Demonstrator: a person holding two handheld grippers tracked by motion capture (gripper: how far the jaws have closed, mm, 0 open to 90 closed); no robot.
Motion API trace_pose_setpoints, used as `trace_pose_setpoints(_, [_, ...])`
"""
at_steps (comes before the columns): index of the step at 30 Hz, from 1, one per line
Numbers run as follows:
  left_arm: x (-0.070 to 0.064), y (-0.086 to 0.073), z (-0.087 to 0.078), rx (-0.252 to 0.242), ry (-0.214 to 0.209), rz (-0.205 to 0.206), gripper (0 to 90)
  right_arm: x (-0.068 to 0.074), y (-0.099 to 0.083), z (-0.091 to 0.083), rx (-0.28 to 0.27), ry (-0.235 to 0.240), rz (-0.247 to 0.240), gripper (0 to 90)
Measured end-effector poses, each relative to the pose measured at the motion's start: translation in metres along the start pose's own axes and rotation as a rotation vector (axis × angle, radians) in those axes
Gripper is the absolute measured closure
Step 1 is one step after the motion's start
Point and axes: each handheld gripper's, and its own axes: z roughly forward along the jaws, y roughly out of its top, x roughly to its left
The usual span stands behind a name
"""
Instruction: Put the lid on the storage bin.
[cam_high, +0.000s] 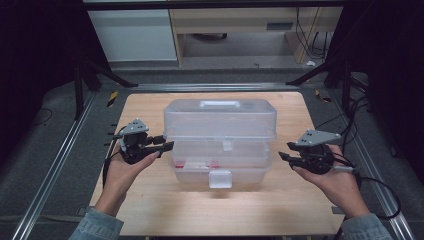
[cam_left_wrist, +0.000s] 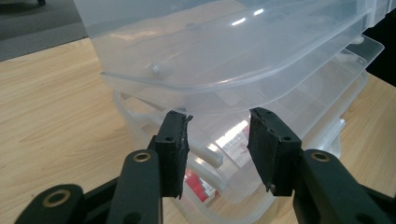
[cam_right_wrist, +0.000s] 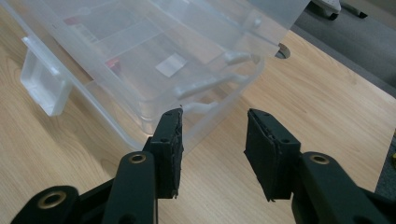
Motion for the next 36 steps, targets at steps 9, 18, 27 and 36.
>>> trace_pose_setpoints(9, [-0.001, -0.009, 0.0, -0.005, 0.006, 0.007, 56.9, 0.002, -0.013, 0.003, 0.009, 0.002, 0.018, 54.2])
trace_pose_setpoints(18, [0.002, -0.013, -0.007, -0.023, 0.007, -0.01, 56.8, 0.001, -0.031, 0.01, 0.034, 0.009, 0.045, 53.5])
trace_pose_setpoints(27, [0.004, -0.028, -0.008, -0.014, 0.0, -0.034, 55.0, 0.0, -0.041, 0.016, 0.047, 0.006, 0.058, 49.0])
trace_pose_setpoints(36, [0.01, -0.036, -0.02, 0.007, 0.028, -0.038, 51.0, -0.001, -0.043, 0.019, 0.057, 0.003, 0.069, 45.3])
